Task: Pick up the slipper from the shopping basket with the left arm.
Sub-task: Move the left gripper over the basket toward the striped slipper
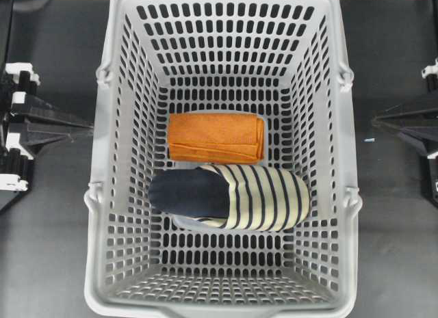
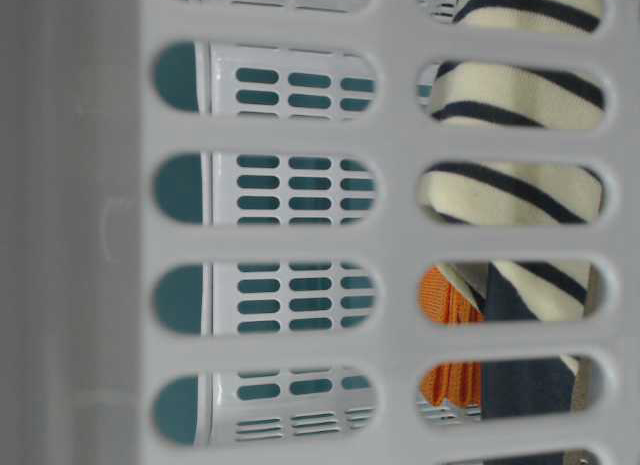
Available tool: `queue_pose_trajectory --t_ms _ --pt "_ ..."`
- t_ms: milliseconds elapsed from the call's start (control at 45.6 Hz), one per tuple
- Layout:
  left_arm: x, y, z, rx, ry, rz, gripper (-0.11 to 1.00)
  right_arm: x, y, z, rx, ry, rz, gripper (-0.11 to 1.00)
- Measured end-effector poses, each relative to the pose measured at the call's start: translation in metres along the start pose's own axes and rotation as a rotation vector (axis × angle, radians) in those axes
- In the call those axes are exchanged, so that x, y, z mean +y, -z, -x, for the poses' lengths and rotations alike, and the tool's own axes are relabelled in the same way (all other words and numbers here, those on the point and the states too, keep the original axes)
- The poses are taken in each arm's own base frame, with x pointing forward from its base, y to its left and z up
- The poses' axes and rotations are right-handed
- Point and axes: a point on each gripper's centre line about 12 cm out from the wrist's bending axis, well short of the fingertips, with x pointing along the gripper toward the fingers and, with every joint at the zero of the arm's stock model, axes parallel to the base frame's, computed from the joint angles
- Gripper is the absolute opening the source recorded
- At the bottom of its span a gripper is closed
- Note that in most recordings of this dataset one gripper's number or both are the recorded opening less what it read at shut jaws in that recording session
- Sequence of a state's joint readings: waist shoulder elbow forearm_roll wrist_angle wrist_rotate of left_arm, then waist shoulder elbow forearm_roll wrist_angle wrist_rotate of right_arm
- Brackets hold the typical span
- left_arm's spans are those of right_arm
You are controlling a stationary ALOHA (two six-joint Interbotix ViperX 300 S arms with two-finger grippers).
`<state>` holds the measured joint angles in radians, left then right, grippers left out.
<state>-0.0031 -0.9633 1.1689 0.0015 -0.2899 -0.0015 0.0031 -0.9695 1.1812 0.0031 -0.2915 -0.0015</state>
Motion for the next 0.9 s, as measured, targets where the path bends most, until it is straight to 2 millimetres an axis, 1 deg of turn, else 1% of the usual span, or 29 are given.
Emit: queue_pose_trajectory --t_ms 44,66,88,197,263,372,438,548,591,657,789,898 --pt "-0.001 0.000 0.000 0.005 0.003 -0.001 0.04 0.000 0.001 0.000 0.003 0.000 -0.003 0.00" --pt "-0.001 -0.003 -0.002 0.020 0.006 0.013 0.00 0.000 0.001 0.000 0.003 0.000 -0.009 0.00" --pt "-0.002 -0.009 -0.004 0.035 0.010 0.015 0.00 0.000 0.002 0.000 0.006 0.000 -0.012 0.00" --pt "-0.004 -0.030 -0.015 0.099 0.016 0.041 0.00 0.000 0.002 0.001 0.017 0.001 -0.037 0.00" --pt "-0.005 -0.038 -0.023 0.162 0.016 0.050 0.00 0.001 0.004 0.001 0.031 -0.003 -0.051 0.00" --pt "-0.007 -0.049 -0.040 0.270 0.021 0.047 0.00 0.001 0.005 0.003 0.046 -0.003 -0.063 0.00" --pt "-0.009 -0.059 -0.055 0.336 0.022 0.046 0.00 0.001 0.006 0.004 0.057 -0.003 -0.066 0.00" --pt "-0.012 -0.064 -0.082 0.441 0.023 0.038 0.00 0.001 0.006 0.005 0.066 -0.003 -0.066 0.00" --pt "-0.013 -0.064 -0.096 0.500 0.021 0.037 0.00 0.001 0.005 0.006 0.063 -0.003 -0.066 0.00" --pt "-0.015 -0.064 -0.111 0.565 0.024 0.030 0.00 0.001 0.005 0.007 0.062 -0.003 -0.067 0.00" --pt "-0.020 -0.043 -0.144 0.788 0.017 0.023 0.00 0.001 0.002 0.009 0.045 -0.003 -0.068 0.00" --pt "-0.022 -0.033 -0.170 0.897 0.013 0.014 0.00 0.001 0.000 0.011 0.040 -0.006 -0.066 0.00"
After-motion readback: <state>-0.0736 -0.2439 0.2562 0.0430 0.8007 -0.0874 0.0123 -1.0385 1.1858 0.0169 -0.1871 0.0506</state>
